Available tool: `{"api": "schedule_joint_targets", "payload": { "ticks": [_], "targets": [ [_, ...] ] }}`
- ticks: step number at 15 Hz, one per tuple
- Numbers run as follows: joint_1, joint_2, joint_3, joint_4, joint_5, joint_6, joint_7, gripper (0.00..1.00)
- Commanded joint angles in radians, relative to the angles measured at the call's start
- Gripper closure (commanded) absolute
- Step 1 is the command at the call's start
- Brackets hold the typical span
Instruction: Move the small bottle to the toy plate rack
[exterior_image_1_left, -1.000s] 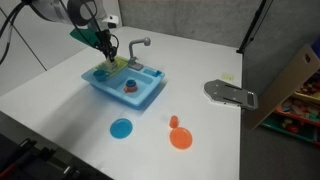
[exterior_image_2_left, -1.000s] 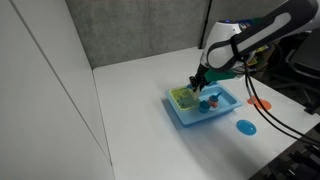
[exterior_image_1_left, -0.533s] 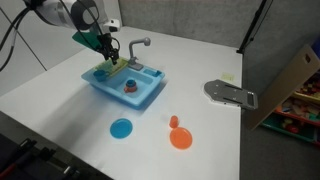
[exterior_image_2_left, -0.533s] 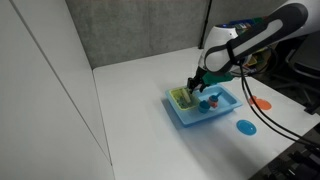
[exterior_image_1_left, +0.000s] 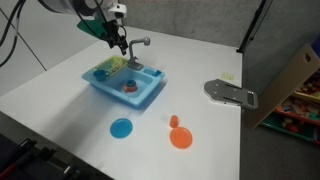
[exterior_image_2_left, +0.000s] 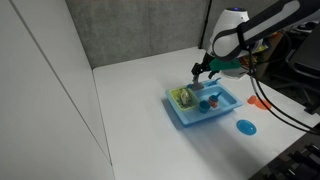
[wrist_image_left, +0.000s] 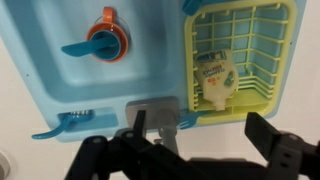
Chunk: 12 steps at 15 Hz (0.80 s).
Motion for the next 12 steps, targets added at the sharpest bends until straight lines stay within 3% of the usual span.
{"api": "schedule_joint_targets", "payload": {
  "ticks": [1, 12],
  "targets": [
    [-0.004, -0.126, -0.032, -0.085, -0.040, -0.063, 0.023, 0.00],
    [-0.079, -0.449, -0.027, -0.210, -0.108, -0.414, -0.020, 0.00]
  ]
}}
